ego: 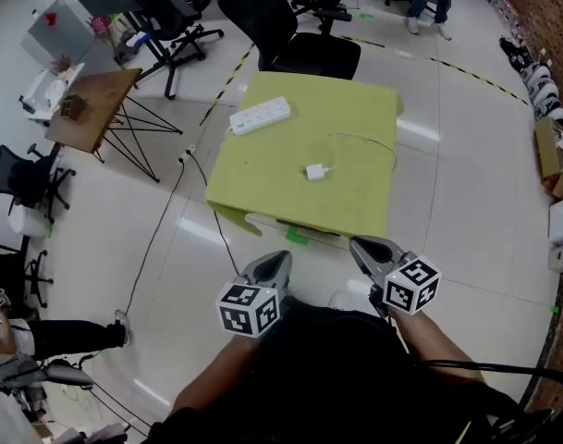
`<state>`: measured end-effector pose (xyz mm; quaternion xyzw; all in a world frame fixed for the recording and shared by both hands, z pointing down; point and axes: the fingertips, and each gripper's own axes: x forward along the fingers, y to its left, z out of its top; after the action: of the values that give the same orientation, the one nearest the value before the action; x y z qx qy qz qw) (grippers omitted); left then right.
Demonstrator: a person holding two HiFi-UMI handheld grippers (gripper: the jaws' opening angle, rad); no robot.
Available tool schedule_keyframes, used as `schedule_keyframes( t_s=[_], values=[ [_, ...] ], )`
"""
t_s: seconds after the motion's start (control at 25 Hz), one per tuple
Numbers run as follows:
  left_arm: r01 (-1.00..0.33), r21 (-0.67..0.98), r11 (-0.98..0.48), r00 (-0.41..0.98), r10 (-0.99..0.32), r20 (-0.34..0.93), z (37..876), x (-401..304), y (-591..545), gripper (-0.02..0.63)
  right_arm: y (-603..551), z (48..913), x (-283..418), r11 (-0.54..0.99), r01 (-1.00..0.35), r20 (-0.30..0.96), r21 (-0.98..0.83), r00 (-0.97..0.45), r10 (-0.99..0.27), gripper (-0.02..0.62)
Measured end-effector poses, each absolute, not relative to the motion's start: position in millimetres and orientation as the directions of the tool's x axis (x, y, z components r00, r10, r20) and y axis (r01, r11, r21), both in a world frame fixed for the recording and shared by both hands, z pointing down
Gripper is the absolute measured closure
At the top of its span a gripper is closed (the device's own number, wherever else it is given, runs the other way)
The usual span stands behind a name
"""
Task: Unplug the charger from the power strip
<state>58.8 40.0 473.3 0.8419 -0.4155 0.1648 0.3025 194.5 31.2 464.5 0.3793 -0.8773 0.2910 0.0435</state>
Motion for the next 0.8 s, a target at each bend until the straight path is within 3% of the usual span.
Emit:
schedule_keyframes(
  t_s=[0.44,0.8],
  values=[
    [-0.768,0.337,-0.545,0.632,-0.557,0.539,456.9,45.0,43.4,0.601,47.0,454.0,184.8,0.471,-0.724,0.254,-0.504,-0.645,-0.721,0.594],
    [-0.736,0.350,-0.580,0.668,-0.538,0.514,458.0,-13.7,26.8,0.601,48.2,445.7,121.4,0.449,-0.759,0.258,-0.470,-0.606,-0.753,0.594]
  ],
)
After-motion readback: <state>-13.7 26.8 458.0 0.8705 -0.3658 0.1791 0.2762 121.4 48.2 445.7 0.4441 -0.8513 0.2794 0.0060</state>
